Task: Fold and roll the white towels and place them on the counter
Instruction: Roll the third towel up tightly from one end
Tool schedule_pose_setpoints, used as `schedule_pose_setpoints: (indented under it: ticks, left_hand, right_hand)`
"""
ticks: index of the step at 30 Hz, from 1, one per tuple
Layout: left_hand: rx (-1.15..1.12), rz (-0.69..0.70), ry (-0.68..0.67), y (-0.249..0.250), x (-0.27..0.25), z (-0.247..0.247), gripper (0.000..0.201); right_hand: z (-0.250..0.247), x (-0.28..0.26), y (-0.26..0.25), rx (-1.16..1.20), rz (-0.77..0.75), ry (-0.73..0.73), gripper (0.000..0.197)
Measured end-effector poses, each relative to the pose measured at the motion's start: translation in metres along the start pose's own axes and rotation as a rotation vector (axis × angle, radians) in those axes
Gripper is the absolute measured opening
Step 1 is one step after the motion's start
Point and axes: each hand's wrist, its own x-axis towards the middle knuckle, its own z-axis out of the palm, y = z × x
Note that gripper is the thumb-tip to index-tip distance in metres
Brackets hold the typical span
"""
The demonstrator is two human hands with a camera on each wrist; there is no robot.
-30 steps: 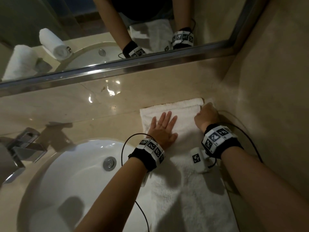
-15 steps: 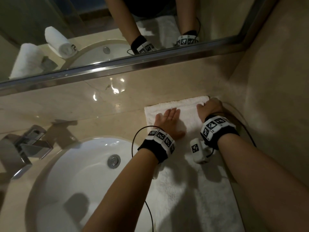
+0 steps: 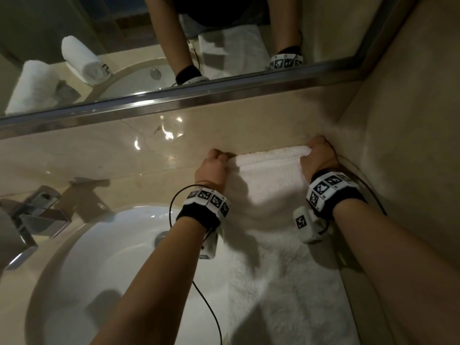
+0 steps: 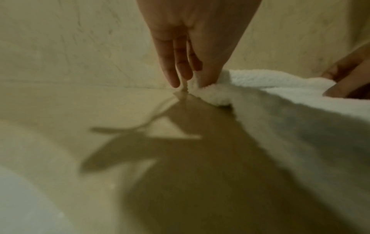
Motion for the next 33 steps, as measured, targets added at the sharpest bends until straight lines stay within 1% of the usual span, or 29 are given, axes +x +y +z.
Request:
schedule_pose_setpoints:
  ticks: [2,4,6,8,10,11,12,14,15,16,18,20,21,22,23,24,25,26,28,30,32,33]
  left_hand:
    - [0.174,0.062,0.004,0.0,0.002,-0.006,0.034]
    - [0.306,0.16,0.038,0.0,0.004,-0.012,0.033]
    - [0.389,0.228,0.05,-0.001,0.004,-0.015,0.034]
    - [0.461,0.262,-0.001,-0.003,0.001,-0.014,0.038]
    - [0.494,0.259,-0.041,-0.005,-0.001,-0.01,0.046]
    - [0.491,0.246,-0.052,-0.006,-0.001,-0.008,0.049]
    - [0.486,0.231,-0.061,-0.006,-0.001,-0.007,0.049]
    - [0.486,0.198,-0.094,-0.005,-0.001,-0.006,0.041]
    - [0.482,0.186,-0.112,-0.006,-0.002,-0.007,0.04]
    - [0.478,0.177,-0.121,-0.007,-0.003,-0.007,0.04]
    - [0.487,0.17,-0.13,-0.012,-0.005,-0.006,0.04]
    - [0.449,0.195,-0.106,-0.017,-0.01,0.001,0.038]
    - [0.434,0.231,-0.049,-0.019,-0.013,0.005,0.035]
    - [0.412,0.255,-0.028,-0.018,-0.017,0.005,0.032]
    - [0.419,0.265,-0.008,-0.02,-0.02,0.008,0.031]
    - [0.418,0.286,0.028,-0.023,-0.019,0.012,0.032]
    - [0.384,0.284,0.024,-0.022,-0.019,0.014,0.03]
    - [0.347,0.262,0.011,-0.02,-0.02,0.014,0.027]
    - [0.39,0.185,-0.002,-0.017,-0.017,0.013,0.03]
    - [0.41,0.155,0.021,-0.013,-0.015,0.006,0.031]
    - [0.294,0.117,0.038,-0.007,-0.012,-0.003,0.034]
    - [0.229,0.09,0.026,-0.005,-0.009,-0.007,0.037]
  right_hand:
    - [0.001,0.001,0.005,0.053,-0.029,0.013,0.031]
    - [0.002,0.003,0.008,0.041,-0.076,0.029,0.026]
    - [0.0,0.006,0.007,-0.015,-0.112,0.033,0.024]
    - [-0.003,0.007,0.004,-0.111,-0.157,0.008,0.022]
    - [-0.005,0.003,0.003,-0.228,-0.25,-0.001,0.023]
    - [-0.006,0.001,0.003,-0.304,-0.303,0.004,0.026]
    - [-0.006,-0.001,0.002,-0.388,-0.327,0.0,0.03]
    - [-0.007,-0.009,-0.001,-0.571,-0.395,-0.02,0.031]
    - [-0.009,-0.013,-0.005,-0.673,-0.411,-0.114,0.028]
    - [-0.011,-0.018,-0.006,-0.776,-0.382,-0.179,0.024]
    - [-0.011,-0.024,-0.009,-0.936,-0.335,-0.196,0.021]
    - [-0.016,-0.037,-0.018,-1.084,-0.322,-0.186,0.03]
    - [-0.012,-0.04,-0.016,-1.116,-0.372,-0.168,0.035]
    - [-0.008,-0.042,-0.013,-1.13,-0.409,-0.19,0.038]
    - [-0.008,-0.046,-0.014,-1.132,-0.392,-0.257,0.04]
    - [-0.009,-0.048,-0.017,-1.153,-0.397,-0.289,0.04]
    - [-0.01,-0.051,-0.019,-1.177,-0.416,-0.303,0.04]
    - [-0.011,-0.052,-0.021,-1.174,-0.43,-0.307,0.039]
    - [-0.012,-0.05,-0.024,-1.141,-0.442,-0.314,0.036]
    - [-0.015,-0.048,-0.029,-1.11,-0.426,-0.273,0.034]
    - [-0.018,-0.041,-0.035,-1.098,-0.406,-0.205,0.032]
    - [-0.018,-0.036,-0.037,-1.089,-0.384,-0.198,0.032]
